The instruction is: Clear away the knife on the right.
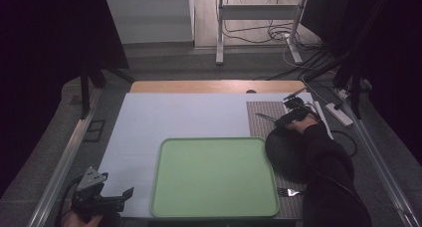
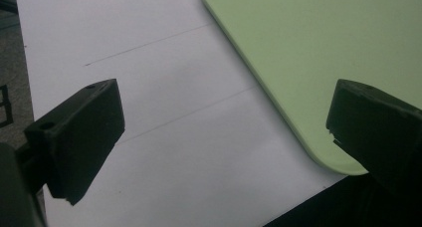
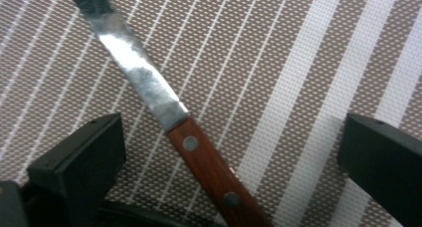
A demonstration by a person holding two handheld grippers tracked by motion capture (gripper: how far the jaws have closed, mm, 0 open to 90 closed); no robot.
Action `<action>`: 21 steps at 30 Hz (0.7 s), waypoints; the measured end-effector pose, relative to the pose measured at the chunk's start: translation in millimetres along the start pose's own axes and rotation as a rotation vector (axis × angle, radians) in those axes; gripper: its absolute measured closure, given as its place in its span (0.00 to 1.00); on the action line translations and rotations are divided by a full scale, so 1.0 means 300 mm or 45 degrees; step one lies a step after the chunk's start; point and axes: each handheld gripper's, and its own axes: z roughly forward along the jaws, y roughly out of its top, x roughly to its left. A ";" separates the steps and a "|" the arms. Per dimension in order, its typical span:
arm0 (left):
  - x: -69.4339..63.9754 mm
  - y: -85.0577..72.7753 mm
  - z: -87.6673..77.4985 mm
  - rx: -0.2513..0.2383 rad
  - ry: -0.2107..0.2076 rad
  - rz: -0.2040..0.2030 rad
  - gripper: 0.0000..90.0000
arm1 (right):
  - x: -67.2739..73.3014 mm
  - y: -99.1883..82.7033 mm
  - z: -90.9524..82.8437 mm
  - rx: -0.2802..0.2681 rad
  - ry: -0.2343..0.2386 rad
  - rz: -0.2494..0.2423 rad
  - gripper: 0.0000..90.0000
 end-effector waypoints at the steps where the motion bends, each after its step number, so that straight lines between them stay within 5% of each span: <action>1: 0.000 0.000 0.000 0.000 0.000 0.000 0.03 | 0.000 0.000 0.000 0.000 0.000 0.000 0.00; 4: 0.000 0.000 -0.001 -0.001 -0.001 0.002 0.03 | -0.003 -0.001 -0.004 -0.006 -0.022 -0.020 0.06; 13: -0.003 0.000 0.001 0.003 0.002 0.010 0.03 | -0.037 -0.012 -0.037 -0.066 -0.003 -0.055 0.47; 14: -0.003 0.000 0.000 0.004 0.002 0.013 0.03 | -0.043 -0.018 -0.045 -0.082 0.020 -0.091 0.63; 16: -0.003 0.000 0.000 0.004 0.003 0.013 0.03 | -0.046 -0.020 -0.047 -0.087 0.019 -0.098 0.71; 17: -0.004 0.000 0.000 0.005 0.003 0.014 0.03 | -0.049 -0.025 -0.049 -0.098 0.042 -0.123 0.85; 21: -0.004 0.000 0.001 0.006 0.004 0.014 0.03 | -0.056 -0.026 -0.050 -0.100 0.056 -0.125 0.86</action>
